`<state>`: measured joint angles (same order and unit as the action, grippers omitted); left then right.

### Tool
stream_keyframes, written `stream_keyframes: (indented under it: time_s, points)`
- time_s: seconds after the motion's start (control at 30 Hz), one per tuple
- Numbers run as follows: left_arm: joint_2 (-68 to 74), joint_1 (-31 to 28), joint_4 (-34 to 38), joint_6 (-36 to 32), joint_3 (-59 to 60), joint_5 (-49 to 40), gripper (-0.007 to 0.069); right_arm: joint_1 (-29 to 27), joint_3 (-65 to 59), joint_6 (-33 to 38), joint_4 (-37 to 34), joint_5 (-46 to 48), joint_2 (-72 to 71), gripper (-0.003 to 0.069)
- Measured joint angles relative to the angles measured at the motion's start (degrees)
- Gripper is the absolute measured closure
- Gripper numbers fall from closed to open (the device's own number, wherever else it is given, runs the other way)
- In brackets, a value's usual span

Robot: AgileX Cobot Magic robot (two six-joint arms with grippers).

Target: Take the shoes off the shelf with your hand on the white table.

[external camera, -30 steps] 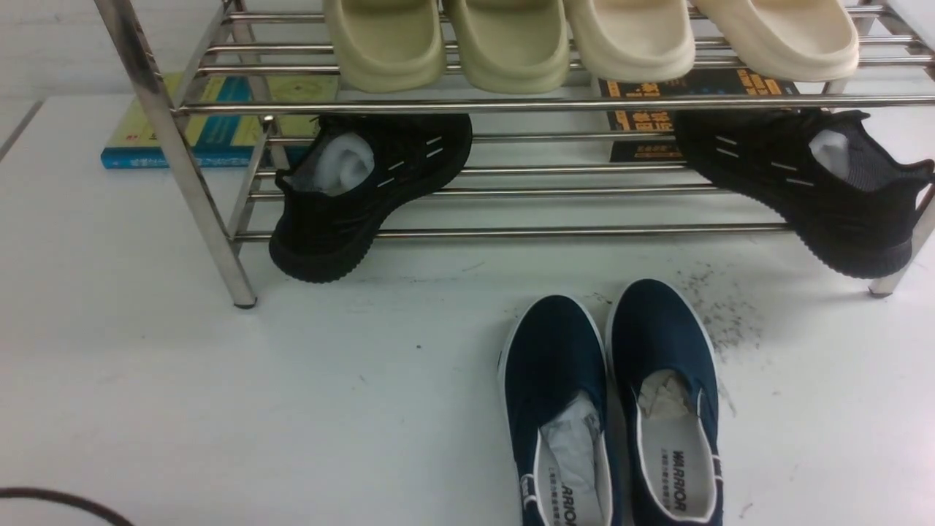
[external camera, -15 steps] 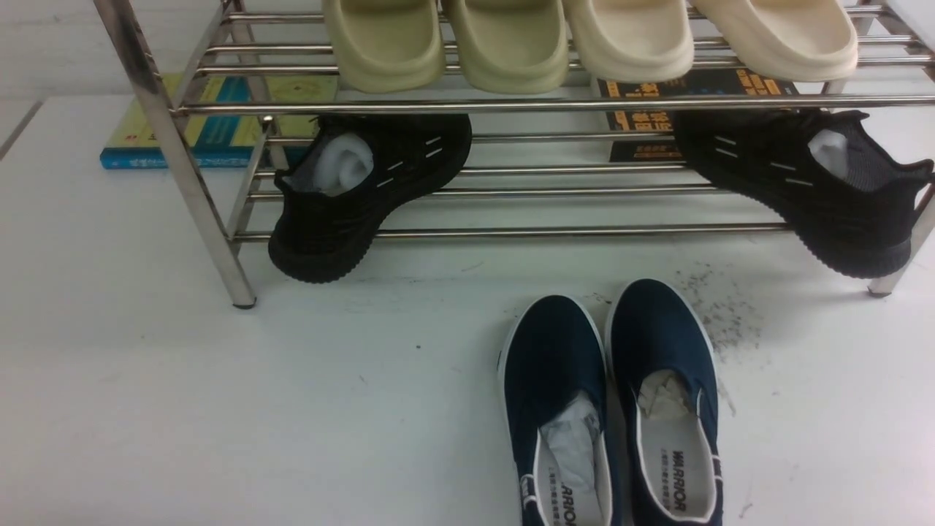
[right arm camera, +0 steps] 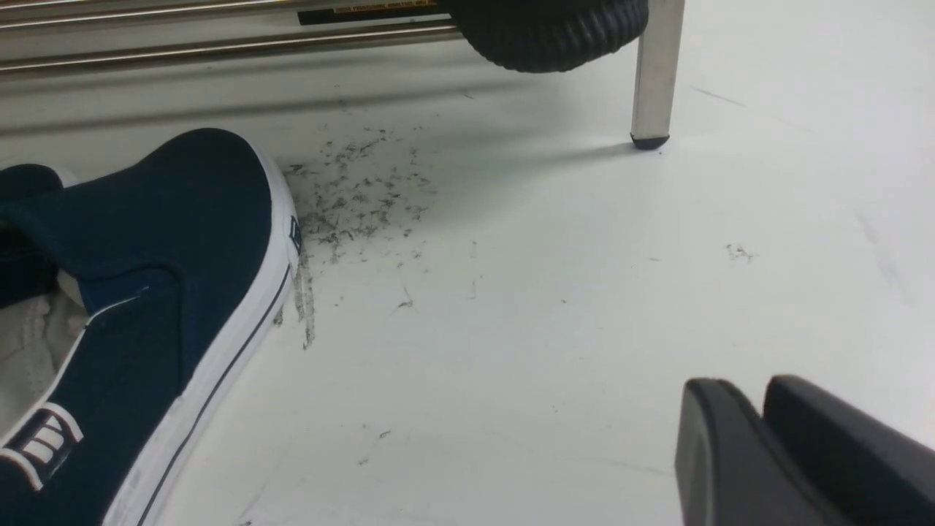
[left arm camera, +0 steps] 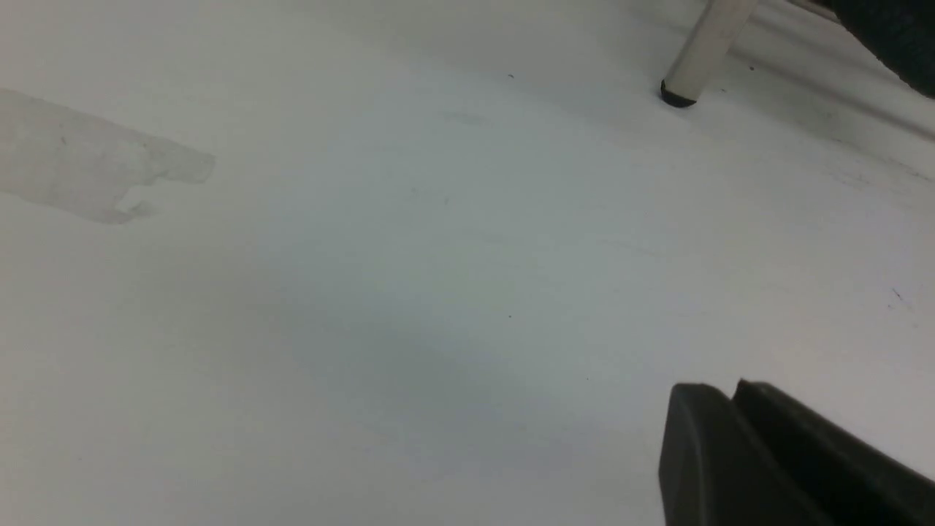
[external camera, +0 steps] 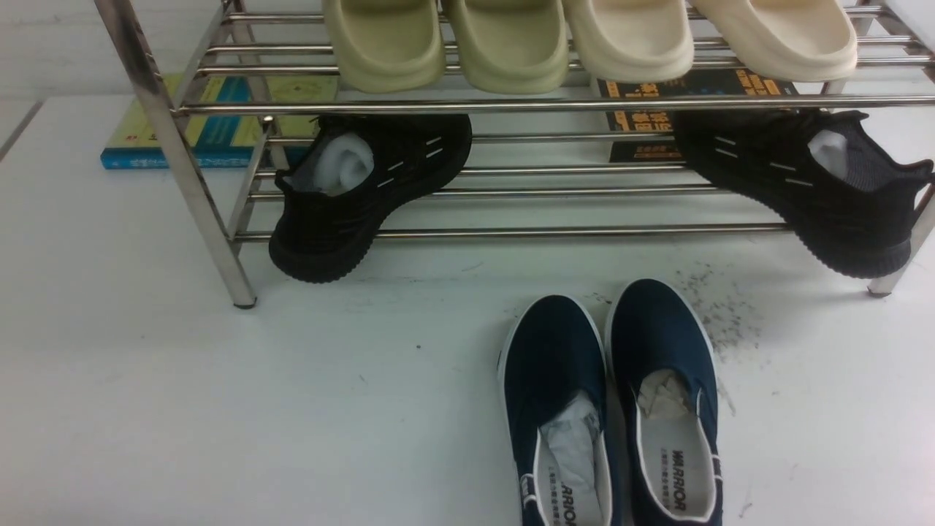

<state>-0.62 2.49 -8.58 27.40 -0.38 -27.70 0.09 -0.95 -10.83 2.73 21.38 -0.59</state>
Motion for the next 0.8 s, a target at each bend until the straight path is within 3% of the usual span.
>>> stream_keyframes:
  time_s: [0.8]
  points:
    - [0.0, 0.0, -0.44, 0.0, 0.05, -0.02, 0.0517, 0.0, 0.0, 0.0, 0.0, 0.0, 0.0, 0.0526]
